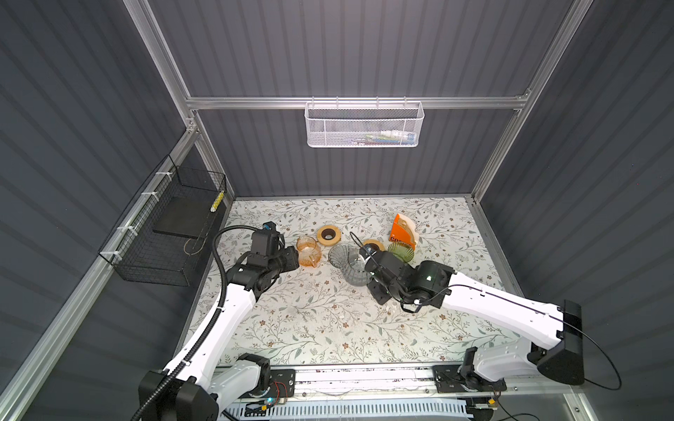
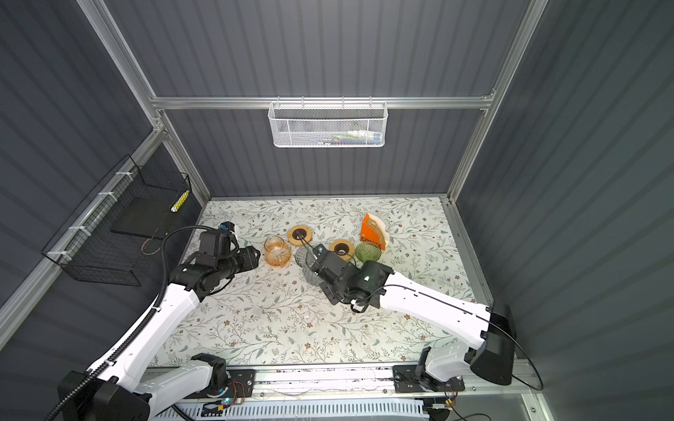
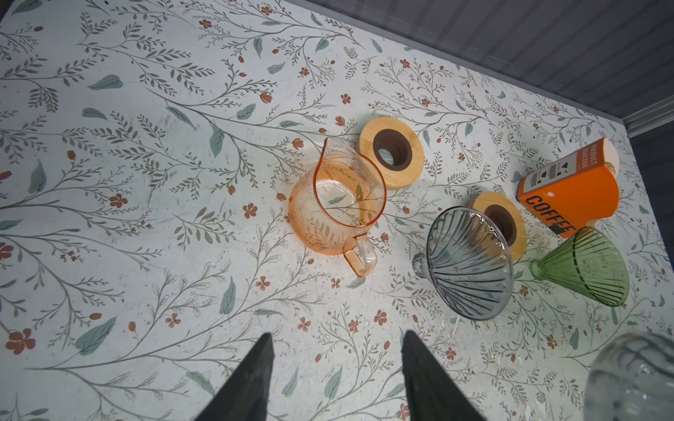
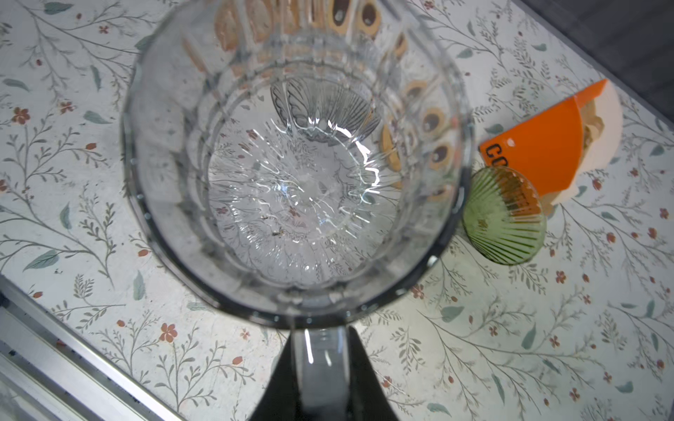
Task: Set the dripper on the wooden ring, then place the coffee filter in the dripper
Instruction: 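Lift the clear pitcher with right gripper and carry it toward the robot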
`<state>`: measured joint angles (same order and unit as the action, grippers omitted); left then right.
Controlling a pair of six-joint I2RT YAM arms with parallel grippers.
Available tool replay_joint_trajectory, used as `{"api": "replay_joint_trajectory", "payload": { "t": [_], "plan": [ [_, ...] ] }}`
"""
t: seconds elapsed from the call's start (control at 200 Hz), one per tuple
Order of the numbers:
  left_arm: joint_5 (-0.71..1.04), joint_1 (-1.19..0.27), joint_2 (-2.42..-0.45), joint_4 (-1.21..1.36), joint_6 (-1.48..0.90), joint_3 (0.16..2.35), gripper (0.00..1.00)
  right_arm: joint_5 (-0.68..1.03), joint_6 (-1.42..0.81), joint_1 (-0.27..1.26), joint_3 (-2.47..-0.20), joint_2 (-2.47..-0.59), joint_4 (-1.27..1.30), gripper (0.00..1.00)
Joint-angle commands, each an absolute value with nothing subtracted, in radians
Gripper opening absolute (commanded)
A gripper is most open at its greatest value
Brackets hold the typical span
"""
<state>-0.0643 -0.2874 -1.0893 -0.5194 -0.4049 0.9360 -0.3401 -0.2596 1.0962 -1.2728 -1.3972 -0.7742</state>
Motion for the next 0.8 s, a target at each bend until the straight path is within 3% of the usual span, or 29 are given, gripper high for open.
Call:
{"api": "replay_joint_trajectory", "payload": {
  "t": [0.0, 0.435, 0.795],
  "plan": [
    [-0.102, -0.293, -1.062, -0.565, -0.422, 0.917, 0.57, -0.309, -0.200, 1.153, -1.305, -1.420, -0.638, 0.00],
    [-0.134, -0.293, -1.021, -0.574, -0.441, 0.863, 0.57, -0.090, -0.140, 1.220, -1.238, -1.564, -0.394, 0.00],
    [-0.121, -0.293, -1.012, -0.568, -0.425, 0.855, 0.57, -0.094, -0.102, 1.231, -1.202, -1.662, -0.323, 0.00]
  ]
}}
